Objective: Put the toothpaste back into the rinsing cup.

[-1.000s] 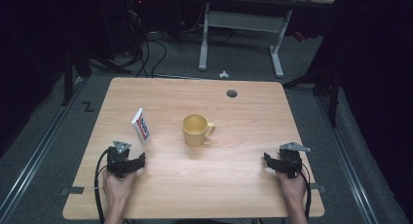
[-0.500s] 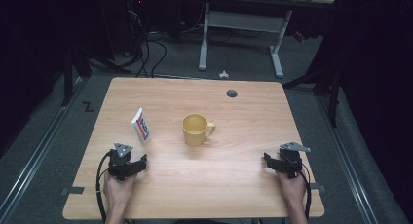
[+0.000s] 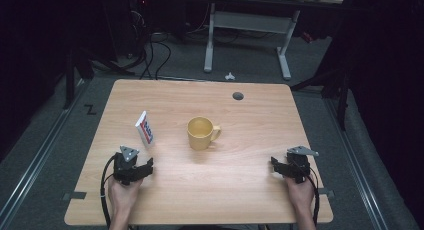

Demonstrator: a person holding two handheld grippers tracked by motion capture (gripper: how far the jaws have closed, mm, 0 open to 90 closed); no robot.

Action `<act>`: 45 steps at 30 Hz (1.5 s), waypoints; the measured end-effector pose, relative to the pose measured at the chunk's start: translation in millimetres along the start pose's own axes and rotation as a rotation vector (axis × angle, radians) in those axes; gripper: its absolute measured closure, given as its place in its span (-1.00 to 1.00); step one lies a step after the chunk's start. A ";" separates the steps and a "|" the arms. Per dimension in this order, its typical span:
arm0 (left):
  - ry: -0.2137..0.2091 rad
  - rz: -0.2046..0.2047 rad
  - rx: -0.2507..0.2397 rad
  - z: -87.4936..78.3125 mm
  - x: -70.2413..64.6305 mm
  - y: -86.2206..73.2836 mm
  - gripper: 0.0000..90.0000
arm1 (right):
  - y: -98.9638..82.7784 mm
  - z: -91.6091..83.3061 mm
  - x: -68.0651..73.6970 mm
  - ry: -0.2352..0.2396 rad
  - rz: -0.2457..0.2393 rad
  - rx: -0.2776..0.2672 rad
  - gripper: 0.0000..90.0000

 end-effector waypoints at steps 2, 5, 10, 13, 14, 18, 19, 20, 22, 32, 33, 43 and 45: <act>-0.017 -0.009 -0.008 -1.9 -0.3 3.6 -0.48 | 0.0 0.0 0.0 0.000 0.000 0.000 -0.33; -0.027 -0.017 -0.023 -4.7 0.1 9.6 -0.49 | 0.0 0.0 0.0 0.000 0.000 0.000 -0.33; -0.028 -0.025 -0.020 -5.7 1.7 13.7 -0.50 | 0.0 0.0 0.0 0.000 0.000 0.000 -0.33; -0.034 -0.030 -0.016 -5.4 2.2 16.0 -0.53 | 0.0 0.0 0.0 0.000 0.000 0.000 -0.33; -0.032 -0.033 -0.022 -5.6 2.4 17.4 -0.53 | 0.0 0.0 0.0 0.000 0.000 0.000 -0.33; -0.035 -0.040 -0.035 -8.3 4.3 25.1 -0.54 | 0.0 0.0 0.0 0.000 0.000 0.000 -0.33; -0.040 -0.050 -0.036 -9.2 5.3 29.0 -0.54 | 0.0 0.0 0.0 0.000 0.000 0.000 -0.33; -0.036 -0.052 -0.041 -9.1 6.6 32.4 -0.55 | 0.0 0.0 0.0 0.000 0.000 0.000 -0.33; -0.028 -0.057 -0.050 -8.7 8.5 35.8 -0.55 | 0.0 0.0 0.0 0.000 0.000 0.000 -0.33; -0.021 -0.081 -0.059 -2.1 16.9 58.0 -0.51 | 0.0 0.0 0.0 0.001 0.001 0.000 -0.33; -0.022 -0.082 -0.062 -1.1 16.8 60.6 -0.50 | 0.1 0.1 -0.1 0.000 0.001 -0.001 -0.33; -0.036 -0.093 -0.084 6.8 15.0 82.5 -0.42 | 0.0 0.1 -0.1 0.001 0.002 -0.001 -0.33; -0.037 -0.096 -0.088 7.2 14.9 83.4 -0.41 | 0.0 0.1 0.0 0.001 0.002 -0.001 -0.33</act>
Point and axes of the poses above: each handheld gripper's, and its own axes: z roughly forward along the jaws, y roughly out of its top, x roughly to its left, the point moved 9 cm from there along z, roughly forward along the jaws, and after that the axes turned 7 degrees about y, right-handed, at the moved point
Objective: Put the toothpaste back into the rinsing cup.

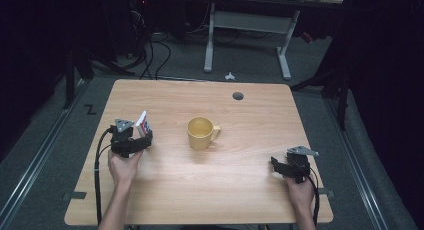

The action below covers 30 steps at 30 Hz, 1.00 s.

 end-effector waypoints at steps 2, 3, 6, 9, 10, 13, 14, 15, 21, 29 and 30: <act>0.001 0.001 -0.005 1.0 -0.7 1.5 -0.37 | 0.0 0.0 0.0 0.000 -0.001 0.000 -0.33; 0.001 0.004 -0.005 1.6 -1.1 2.0 -0.37 | 0.0 0.0 0.0 0.000 -0.001 0.000 -0.33; 0.005 0.015 -0.003 5.7 -2.5 5.8 -0.32 | 0.0 0.0 0.0 0.000 -0.001 0.000 -0.33; 0.002 0.007 -0.016 6.5 -3.0 7.9 -0.27 | 0.0 0.0 0.0 0.000 -0.001 0.000 -0.33; -0.003 0.000 -0.017 7.3 -2.8 8.4 -0.27 | 0.0 0.0 0.0 0.000 -0.001 0.000 -0.33; -0.004 -0.009 -0.014 10.7 -2.7 7.9 -0.20 | 0.0 0.0 0.1 0.001 -0.002 0.000 -0.33; -0.005 -0.009 -0.015 11.7 -2.9 7.9 -0.17 | 0.0 0.0 0.1 0.001 -0.002 0.000 -0.33; -0.003 -0.008 -0.017 12.3 -2.8 8.2 -0.17 | 0.0 0.0 0.1 0.001 -0.002 0.000 -0.33; 0.001 -0.014 -0.027 14.0 -3.0 9.4 -0.01 | 0.0 0.0 0.1 0.001 -0.003 0.000 -0.33; 0.015 -0.010 -0.034 18.2 -1.8 9.4 0.11 | -0.1 -0.1 0.1 0.001 -0.002 0.001 -0.33; 0.016 -0.003 -0.039 18.1 -2.6 9.7 0.13 | -0.1 -0.1 0.1 0.001 -0.003 0.001 -0.33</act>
Point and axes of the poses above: each handheld gripper's, and its own axes: z roughly forward along the jaws, y roughly out of its top, x roughly to its left, the point moved 9 cm from there along z, roughly forward along the jaws, and after that the axes turned 7 degrees about y, right-handed, at the moved point
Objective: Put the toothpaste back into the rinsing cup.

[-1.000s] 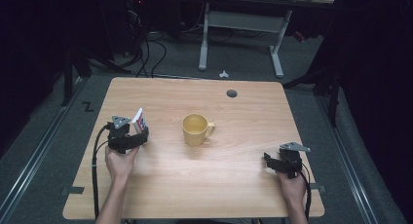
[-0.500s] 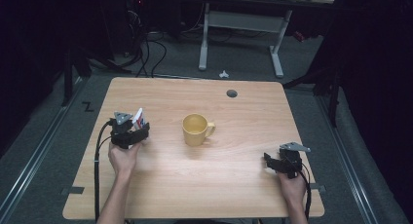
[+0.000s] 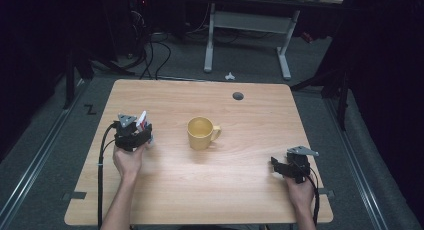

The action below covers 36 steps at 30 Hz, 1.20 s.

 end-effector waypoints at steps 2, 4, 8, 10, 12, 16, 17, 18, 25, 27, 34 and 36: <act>-0.004 0.011 -0.006 0.6 -2.8 -0.4 0.25 | 0.1 0.1 0.0 -0.001 0.000 -0.001 -0.33; -0.010 0.013 -0.002 1.1 -4.1 -0.9 0.33 | 0.1 0.1 0.0 -0.001 0.000 -0.001 -0.33; -0.018 0.006 0.003 0.8 -3.6 -1.0 0.42 | 0.0 0.1 0.0 -0.001 0.000 -0.001 -0.33; -0.023 0.006 0.006 0.1 -3.2 -1.0 0.44 | 0.1 0.1 0.0 0.000 0.000 -0.001 -0.33; -0.024 0.008 0.007 -0.3 -3.1 -1.1 0.45 | 0.1 0.1 0.0 0.000 0.000 -0.001 -0.33; -0.027 0.017 0.010 -1.8 -2.6 -1.5 0.48 | 0.1 0.1 0.0 0.000 0.000 -0.001 -0.33; -0.027 0.018 0.011 -2.3 -2.0 -1.5 0.48 | 0.1 0.1 0.0 0.000 0.000 -0.001 -0.33; -0.027 0.018 0.012 -2.8 -1.6 -1.6 0.49 | 0.1 0.1 0.0 0.000 0.000 -0.001 -0.33; -0.043 0.033 0.007 -8.3 -2.5 -1.0 0.50 | 0.1 0.1 0.0 0.000 0.000 -0.001 -0.33; -0.044 0.036 0.007 -9.1 -2.9 -0.9 0.51 | 0.1 0.1 0.0 0.000 0.000 -0.001 -0.33; -0.080 0.040 0.005 -18.6 -7.1 0.3 0.51 | 0.1 0.1 0.0 0.000 0.001 -0.001 -0.33; -0.083 0.040 0.008 -19.6 -7.0 0.2 0.51 | 0.1 0.1 0.0 0.000 0.000 -0.001 -0.33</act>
Point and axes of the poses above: each handheld gripper's, and its own axes: z roughly forward along the jaws, y roughly out of its top, x roughly to its left, the point moved 9 cm from there along z, roughly forward along the jaws, and after that the axes turned 7 degrees about y, right-handed, at the moved point
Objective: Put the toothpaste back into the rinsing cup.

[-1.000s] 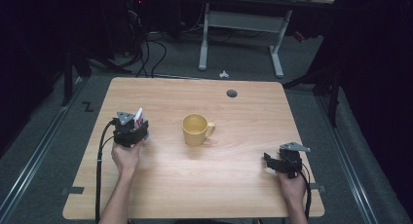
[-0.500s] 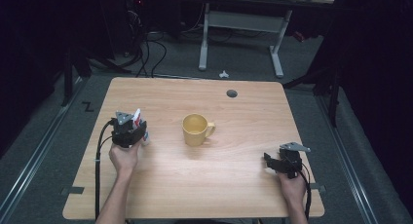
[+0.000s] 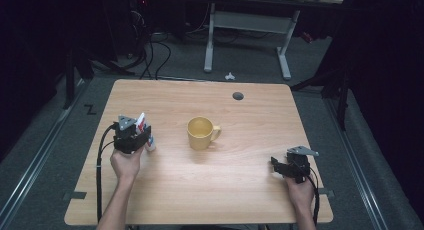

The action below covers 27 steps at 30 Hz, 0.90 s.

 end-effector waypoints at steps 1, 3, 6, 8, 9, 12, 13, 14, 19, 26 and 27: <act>-0.003 0.002 0.002 -1.4 0.0 -0.1 0.51 | 0.0 0.0 0.0 0.000 0.000 0.000 -0.33; -0.005 0.004 0.005 -2.2 -0.1 -0.4 0.51 | 0.0 0.0 0.0 0.000 0.000 0.000 -0.33; -0.014 0.010 0.013 -3.2 -1.2 -0.1 0.51 | 0.0 0.0 0.0 0.000 0.000 0.000 -0.33; -0.017 0.016 0.012 -4.3 -2.0 1.2 0.51 | 0.0 0.0 0.0 0.000 -0.001 0.000 -0.33; -0.024 0.017 0.011 -5.6 -2.8 2.5 0.51 | 0.0 0.0 0.0 0.000 -0.001 0.000 -0.33; -0.034 0.025 0.004 -8.9 -5.4 5.8 0.51 | -0.1 -0.2 0.1 -0.001 -0.001 0.002 -0.33; -0.039 0.027 0.002 -9.8 -6.5 6.6 0.51 | -0.1 -0.2 0.1 0.000 -0.001 0.002 -0.33; -0.045 0.027 0.000 -10.6 -7.7 7.4 0.51 | -0.1 -0.1 0.1 0.000 -0.001 0.002 -0.33; -0.068 0.036 0.009 -11.2 -12.4 7.7 0.51 | -0.2 -0.2 0.2 0.000 -0.002 0.002 -0.33; -0.095 0.032 0.013 -11.8 -18.4 7.8 0.52 | -0.2 -0.3 0.2 0.000 -0.002 0.002 -0.33; -0.102 0.031 0.010 -12.4 -19.7 8.6 0.52 | -0.2 -0.2 0.2 0.000 -0.002 0.002 -0.33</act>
Point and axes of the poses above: each handheld gripper's, and its own axes: z roughly forward along the jaws, y roughly out of its top, x roughly to its left, the point moved 9 cm from there along z, roughly forward along the jaws, and after that the axes turned 7 degrees about y, right-handed, at the moved point
